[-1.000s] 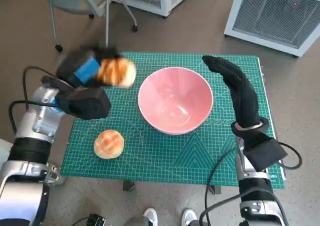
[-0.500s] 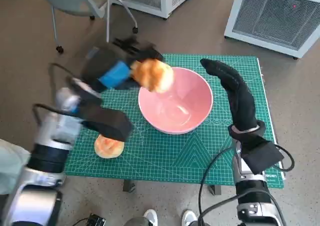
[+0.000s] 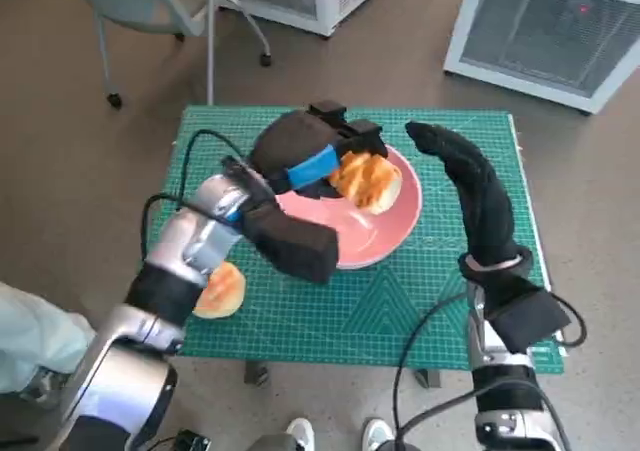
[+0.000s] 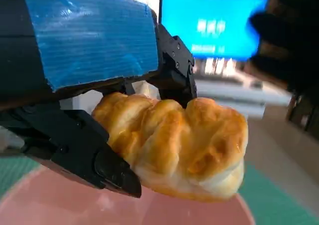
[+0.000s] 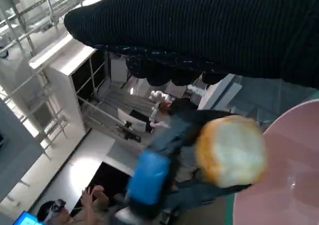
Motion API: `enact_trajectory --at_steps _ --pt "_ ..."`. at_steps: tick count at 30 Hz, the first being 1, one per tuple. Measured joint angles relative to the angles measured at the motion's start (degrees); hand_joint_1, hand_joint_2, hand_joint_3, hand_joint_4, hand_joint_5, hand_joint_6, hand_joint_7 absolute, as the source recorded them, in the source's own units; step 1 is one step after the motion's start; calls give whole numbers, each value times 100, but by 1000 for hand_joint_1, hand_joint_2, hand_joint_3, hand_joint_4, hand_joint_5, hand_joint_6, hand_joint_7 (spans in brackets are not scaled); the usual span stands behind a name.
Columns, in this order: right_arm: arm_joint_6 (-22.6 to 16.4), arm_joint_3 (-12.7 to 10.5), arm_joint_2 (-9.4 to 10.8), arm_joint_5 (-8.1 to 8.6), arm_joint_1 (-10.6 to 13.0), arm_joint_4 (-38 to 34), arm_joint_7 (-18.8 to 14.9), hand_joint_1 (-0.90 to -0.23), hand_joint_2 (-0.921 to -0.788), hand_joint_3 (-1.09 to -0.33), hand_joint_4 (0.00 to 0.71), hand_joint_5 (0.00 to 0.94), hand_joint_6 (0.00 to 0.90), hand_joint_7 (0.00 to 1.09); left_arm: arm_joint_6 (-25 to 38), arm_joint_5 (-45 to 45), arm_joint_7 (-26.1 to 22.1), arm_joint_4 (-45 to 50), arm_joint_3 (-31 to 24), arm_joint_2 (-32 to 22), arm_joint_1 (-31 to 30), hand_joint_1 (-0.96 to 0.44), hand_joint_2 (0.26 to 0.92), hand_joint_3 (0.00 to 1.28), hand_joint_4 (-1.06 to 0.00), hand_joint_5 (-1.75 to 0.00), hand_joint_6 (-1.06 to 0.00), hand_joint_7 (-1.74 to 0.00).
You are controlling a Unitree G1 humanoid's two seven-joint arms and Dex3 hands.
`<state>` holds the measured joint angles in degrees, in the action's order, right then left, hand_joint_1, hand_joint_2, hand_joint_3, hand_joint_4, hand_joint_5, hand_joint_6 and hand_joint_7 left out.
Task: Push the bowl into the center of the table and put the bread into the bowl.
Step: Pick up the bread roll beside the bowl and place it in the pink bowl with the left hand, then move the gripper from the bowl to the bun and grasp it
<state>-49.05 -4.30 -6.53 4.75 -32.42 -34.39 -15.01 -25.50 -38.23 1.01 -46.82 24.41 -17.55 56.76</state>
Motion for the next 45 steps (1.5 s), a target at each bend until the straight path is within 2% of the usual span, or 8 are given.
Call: enact_trajectory --at_steps 4,6,8,10,14,24,31,45 --pt "46 -1 -1 11 7 75 0 -718 -921 -854 90 0 -1 334 -14 4 -55 -414 108 159 49 0 921 132 -655 -1258 -523 -1212" --pt "72 -1 -1 11 8 105 0 -718 -921 -855 89 0 -1 331 -25 34 -161 -591 137 227 53 0 921 232 -506 -1354 -437 -1356" --pt "96 0 -1 11 17 142 0 -717 -921 -856 89 0 -1 330 -38 62 -315 -716 158 259 51 -8 871 204 -373 -993 -338 -1043" --pt "108 -1 -2 11 38 191 0 -717 -921 -857 88 0 -1 328 -36 88 -507 -798 171 262 50 -60 826 111 -245 -420 -291 -493" --pt "130 -2 -6 11 84 243 1 -717 -921 -858 87 0 -1 325 20 104 -848 -815 183 227 49 -225 793 31 -100 -88 -233 -118" --pt "198 1 -5 10 124 282 2 -714 -921 -857 88 0 -1 325 545 140 -1480 129 125 -37 -104 -435 808 12 -11 -1 -171 -4" --pt "216 3 -6 10 132 291 2 -714 -921 -855 89 1 -1 327 1306 460 -2344 1418 -156 -352 -514 -452 811 9 0 1 -146 0" --pt "239 14 -22 23 140 321 -19 -718 -921 -856 88 0 -1 325 1925 1627 -3734 3636 -1265 -1650 -1638 -422 808 2 -39 -11 -164 -8"
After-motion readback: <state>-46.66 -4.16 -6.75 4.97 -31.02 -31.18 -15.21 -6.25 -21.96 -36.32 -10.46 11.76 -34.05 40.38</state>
